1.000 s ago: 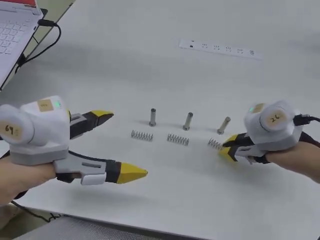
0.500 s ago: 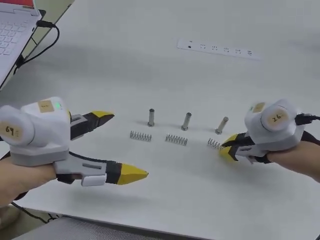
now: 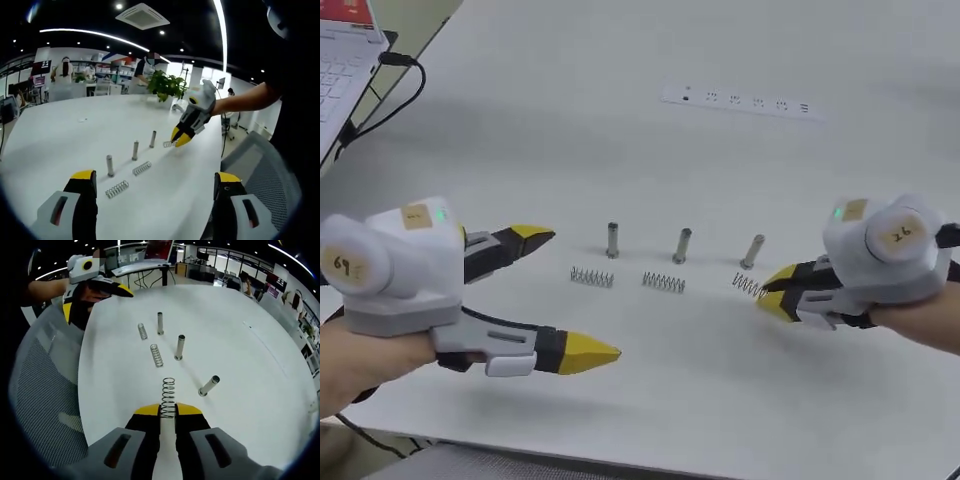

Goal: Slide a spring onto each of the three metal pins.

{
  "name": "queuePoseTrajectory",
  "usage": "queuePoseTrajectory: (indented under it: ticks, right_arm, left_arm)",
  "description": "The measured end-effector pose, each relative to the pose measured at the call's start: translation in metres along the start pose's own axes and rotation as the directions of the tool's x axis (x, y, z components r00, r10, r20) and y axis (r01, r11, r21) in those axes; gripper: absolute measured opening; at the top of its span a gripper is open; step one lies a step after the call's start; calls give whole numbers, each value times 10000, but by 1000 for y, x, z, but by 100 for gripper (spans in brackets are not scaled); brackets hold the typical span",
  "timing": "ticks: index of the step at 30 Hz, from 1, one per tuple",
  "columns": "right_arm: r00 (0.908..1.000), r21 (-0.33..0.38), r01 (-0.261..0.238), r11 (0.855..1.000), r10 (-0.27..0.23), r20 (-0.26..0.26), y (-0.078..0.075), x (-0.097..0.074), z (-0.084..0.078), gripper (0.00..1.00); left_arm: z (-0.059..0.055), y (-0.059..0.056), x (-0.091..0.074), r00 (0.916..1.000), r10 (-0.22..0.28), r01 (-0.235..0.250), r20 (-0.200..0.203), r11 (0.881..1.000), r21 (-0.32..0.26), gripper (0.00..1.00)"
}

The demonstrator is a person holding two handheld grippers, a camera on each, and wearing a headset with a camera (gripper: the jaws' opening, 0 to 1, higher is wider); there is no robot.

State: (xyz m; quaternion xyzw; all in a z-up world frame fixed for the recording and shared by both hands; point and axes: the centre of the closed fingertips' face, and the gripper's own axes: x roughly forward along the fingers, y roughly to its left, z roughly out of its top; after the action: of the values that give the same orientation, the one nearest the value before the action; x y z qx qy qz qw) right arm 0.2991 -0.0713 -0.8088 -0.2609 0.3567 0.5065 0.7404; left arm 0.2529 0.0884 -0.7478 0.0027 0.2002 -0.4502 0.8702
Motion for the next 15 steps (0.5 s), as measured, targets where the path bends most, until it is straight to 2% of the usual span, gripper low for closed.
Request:
queuePoseTrajectory:
  ticks: [8,15]
  right_arm:
    - [9991,-545,-278,9981,296,311,15,-6,15,8]
    - [9958,-998,-594,9932,660,641,27,-10,29,8]
  left_arm:
    - [3,-2,10,9994,-328,327,56,9994,67,94]
    - [10,-8,13,9967,-753,751,309,9971,78,85]
